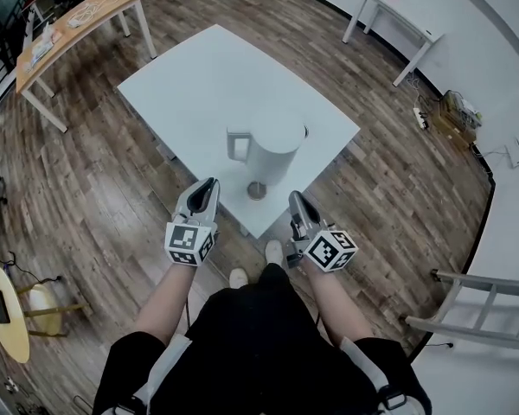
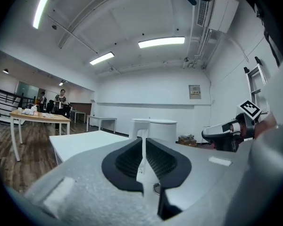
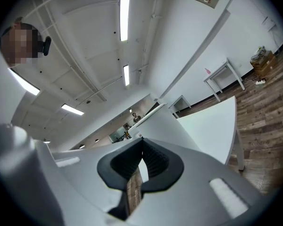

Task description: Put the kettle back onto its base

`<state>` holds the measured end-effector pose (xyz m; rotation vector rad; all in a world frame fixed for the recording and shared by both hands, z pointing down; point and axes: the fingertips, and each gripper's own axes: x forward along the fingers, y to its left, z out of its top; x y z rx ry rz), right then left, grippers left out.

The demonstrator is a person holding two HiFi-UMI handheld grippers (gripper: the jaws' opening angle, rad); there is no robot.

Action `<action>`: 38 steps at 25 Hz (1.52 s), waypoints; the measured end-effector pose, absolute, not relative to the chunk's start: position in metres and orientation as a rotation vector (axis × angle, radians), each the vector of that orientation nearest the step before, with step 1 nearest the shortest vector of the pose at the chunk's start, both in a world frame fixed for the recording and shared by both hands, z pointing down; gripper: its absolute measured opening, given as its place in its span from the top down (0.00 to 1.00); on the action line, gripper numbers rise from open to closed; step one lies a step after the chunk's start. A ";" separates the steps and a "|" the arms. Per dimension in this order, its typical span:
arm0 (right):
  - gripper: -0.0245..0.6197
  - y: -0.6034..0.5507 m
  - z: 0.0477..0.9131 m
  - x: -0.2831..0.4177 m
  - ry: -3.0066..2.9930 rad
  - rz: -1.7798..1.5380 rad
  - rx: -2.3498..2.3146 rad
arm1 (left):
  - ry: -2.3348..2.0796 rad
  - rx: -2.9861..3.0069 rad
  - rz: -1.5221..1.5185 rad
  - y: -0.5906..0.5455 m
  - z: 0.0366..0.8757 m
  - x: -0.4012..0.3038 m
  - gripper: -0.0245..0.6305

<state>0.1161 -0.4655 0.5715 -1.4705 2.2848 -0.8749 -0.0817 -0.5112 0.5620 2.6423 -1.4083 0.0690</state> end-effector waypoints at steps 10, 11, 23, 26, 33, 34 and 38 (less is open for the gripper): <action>0.96 -0.439 0.529 0.108 2.525 -0.645 -1.310 | -1.493 2.657 -0.030 -0.477 0.516 -0.082 0.96; 0.96 -0.437 0.527 0.111 2.530 -0.634 -1.314 | -1.509 2.648 -0.049 -0.473 0.511 -0.082 0.96; 0.96 -0.420 0.516 0.138 2.595 -0.593 -1.218 | -1.631 2.602 -0.107 -0.418 0.490 -0.065 0.96; 0.96 -0.419 0.518 0.134 2.614 -0.602 -1.185 | -1.665 2.588 -0.096 -0.413 0.491 -0.066 0.96; 0.96 -0.419 0.511 0.130 2.639 -0.594 -1.115 | -1.710 2.572 -0.099 -0.408 0.486 -0.065 0.96; 0.96 -0.418 0.511 0.131 2.640 -0.598 -1.110 | -1.713 2.567 -0.098 -0.407 0.486 -0.065 0.96; 0.96 -0.415 0.513 0.136 2.650 -0.604 -1.107 | -1.710 2.550 -0.090 -0.406 0.490 -0.059 0.96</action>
